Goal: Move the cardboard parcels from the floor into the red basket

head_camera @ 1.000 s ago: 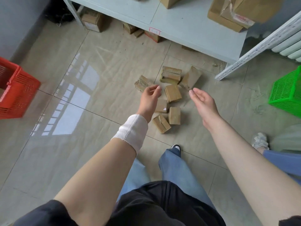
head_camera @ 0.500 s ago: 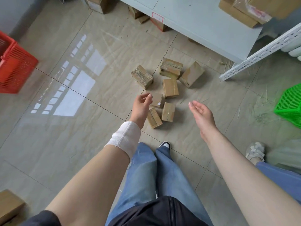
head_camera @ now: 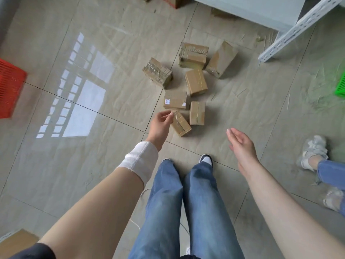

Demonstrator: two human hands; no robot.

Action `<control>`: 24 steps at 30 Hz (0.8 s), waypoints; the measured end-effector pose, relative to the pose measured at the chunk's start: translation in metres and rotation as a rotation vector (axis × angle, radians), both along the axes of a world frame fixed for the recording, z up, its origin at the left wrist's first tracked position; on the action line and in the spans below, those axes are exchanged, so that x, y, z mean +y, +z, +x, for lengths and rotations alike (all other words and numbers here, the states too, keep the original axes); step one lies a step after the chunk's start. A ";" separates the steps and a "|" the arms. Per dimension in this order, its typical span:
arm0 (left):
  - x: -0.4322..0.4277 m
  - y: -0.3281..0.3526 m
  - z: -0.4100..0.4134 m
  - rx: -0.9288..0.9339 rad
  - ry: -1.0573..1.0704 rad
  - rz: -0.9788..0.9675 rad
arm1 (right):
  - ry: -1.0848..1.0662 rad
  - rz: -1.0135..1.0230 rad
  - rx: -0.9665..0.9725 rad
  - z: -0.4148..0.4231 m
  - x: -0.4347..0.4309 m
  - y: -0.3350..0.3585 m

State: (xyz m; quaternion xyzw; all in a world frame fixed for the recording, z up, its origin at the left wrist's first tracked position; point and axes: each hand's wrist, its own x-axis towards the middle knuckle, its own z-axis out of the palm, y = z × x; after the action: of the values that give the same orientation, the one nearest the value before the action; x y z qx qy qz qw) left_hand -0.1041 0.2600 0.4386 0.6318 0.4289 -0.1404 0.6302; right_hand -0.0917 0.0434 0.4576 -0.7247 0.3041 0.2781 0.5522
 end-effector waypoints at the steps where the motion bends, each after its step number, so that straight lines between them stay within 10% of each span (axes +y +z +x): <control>1: -0.005 0.000 0.001 0.003 0.000 0.002 | -0.002 0.001 0.000 0.002 -0.004 0.001; 24: -0.206 0.012 0.225 0.001 0.327 -0.107 | 0.358 0.006 -0.142 0.307 -0.143 0.015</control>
State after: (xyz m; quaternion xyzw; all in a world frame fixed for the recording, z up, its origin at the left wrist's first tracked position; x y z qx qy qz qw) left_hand 0.1209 0.0540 0.4502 0.5190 0.5183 -0.0589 0.6772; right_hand 0.2149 -0.0999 0.4728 -0.7834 0.1300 0.3210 0.5160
